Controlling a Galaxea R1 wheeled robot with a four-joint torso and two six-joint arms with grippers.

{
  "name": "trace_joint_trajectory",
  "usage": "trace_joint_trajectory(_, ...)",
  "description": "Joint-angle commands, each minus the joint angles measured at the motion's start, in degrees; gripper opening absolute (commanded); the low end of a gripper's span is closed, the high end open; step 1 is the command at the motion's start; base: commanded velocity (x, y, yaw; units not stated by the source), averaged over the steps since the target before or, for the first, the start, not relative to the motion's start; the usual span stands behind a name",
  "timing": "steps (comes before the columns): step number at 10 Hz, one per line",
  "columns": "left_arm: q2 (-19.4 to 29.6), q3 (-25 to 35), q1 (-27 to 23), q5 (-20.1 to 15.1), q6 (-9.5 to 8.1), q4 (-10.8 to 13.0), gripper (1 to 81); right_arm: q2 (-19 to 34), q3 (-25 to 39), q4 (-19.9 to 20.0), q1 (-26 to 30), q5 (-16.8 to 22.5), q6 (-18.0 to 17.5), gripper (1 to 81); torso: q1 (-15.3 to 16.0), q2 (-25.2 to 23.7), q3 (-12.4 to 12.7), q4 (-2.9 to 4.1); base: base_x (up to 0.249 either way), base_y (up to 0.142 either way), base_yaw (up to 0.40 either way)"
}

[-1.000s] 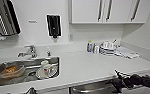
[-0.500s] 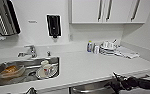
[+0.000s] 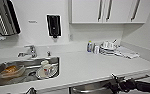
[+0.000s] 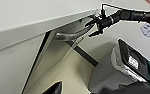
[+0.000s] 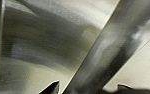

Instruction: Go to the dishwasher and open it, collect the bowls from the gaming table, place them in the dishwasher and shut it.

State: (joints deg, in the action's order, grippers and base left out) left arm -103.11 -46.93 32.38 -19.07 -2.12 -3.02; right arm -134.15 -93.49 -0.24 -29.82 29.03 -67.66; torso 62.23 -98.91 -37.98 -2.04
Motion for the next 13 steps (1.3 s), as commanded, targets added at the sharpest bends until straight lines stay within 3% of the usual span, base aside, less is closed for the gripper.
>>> trace_joint_trajectory(1,1.06,1.14,-5.88,-0.8,0.28,-0.14,81.1,0.96,0.33,-0.9,4.72,5.34,0.24,81.1,0.0,0.0,0.0,0.0,0.0,0.0,0.0)
trace_joint_trajectory(4,0.97,0.61,-5.88,-0.8,0.28,-0.14,81.1,2.45,1.13,-0.9,2.34,5.25,1.39,81.1,0.0,0.0,0.0,0.0,0.0,0.0,0.0)
trace_joint_trajectory(7,1.14,0.53,-5.79,-0.71,0.28,-0.14,81.1,3.68,3.14,-0.9,-0.38,4.82,5.77,81.1,0.0,0.0,0.0,0.0,0.0,0.0,0.0)
trace_joint_trajectory(13,0.88,0.53,-5.7,-0.62,0.28,-0.23,81.1,6.32,4.38,-0.72,-5.39,2.0,8.77,81.1,0.0,0.0,0.02,0.0,0.0,0.0,0.0)
